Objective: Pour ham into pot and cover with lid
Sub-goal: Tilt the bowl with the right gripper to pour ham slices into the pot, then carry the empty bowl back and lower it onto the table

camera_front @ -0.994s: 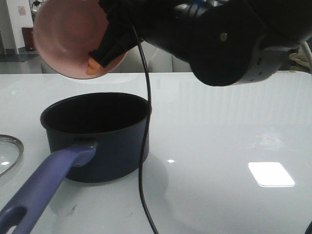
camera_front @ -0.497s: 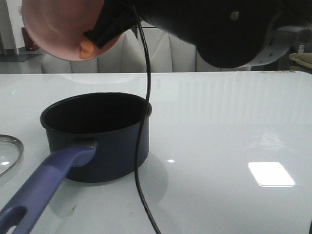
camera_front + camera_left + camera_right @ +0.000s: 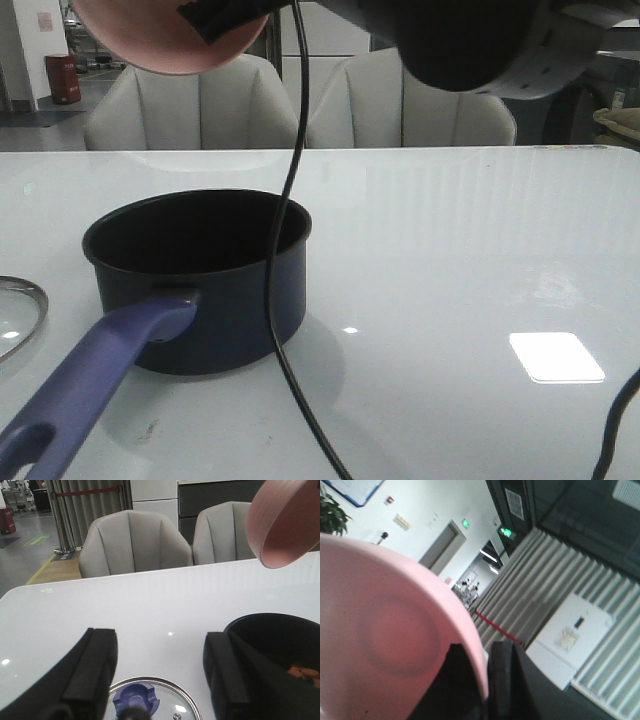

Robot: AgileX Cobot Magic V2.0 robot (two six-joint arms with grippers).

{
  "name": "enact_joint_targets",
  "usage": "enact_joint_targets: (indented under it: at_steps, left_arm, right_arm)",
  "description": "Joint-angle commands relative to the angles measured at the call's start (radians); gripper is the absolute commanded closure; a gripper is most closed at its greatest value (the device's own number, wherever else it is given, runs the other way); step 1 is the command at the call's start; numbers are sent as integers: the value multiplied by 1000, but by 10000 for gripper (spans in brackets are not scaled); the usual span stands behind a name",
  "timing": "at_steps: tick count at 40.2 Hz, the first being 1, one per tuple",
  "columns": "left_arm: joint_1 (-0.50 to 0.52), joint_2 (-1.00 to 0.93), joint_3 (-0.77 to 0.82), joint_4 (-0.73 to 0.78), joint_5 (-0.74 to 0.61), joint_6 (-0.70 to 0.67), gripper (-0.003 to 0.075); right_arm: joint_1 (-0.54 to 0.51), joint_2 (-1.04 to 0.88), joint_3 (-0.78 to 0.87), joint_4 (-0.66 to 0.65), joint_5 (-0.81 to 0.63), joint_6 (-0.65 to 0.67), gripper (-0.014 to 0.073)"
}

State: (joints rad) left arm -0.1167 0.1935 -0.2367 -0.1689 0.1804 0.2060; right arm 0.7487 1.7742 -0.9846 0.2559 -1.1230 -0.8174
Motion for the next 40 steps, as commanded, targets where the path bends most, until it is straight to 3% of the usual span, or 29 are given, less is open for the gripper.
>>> enact_joint_targets:
  at_steps: [1,6,13,20,28,40]
  left_arm:
    - [-9,10,-27,-4,-77,-2,295]
    - [-9,10,-27,-4,-77,-2,295]
    - [-9,10,-27,-4,-79,-2,295]
    - [-9,10,-27,-4,-81,-2,295]
    - [-9,10,-27,-4,-81,-2,295]
    - [-9,10,-27,-4,-82,-2,295]
  right_arm:
    - [-5,-46,-34,105,-164,66,456]
    - [-5,-72,-34,271,-62,93,456]
    - [-12,-181,-34,422,311,90,456]
    - [-59,-274,-34,445,693,12,456]
    - [-182,-345,-34,450,1102,-48,456]
    - [-397,-453,-34,444,1360,-35,456]
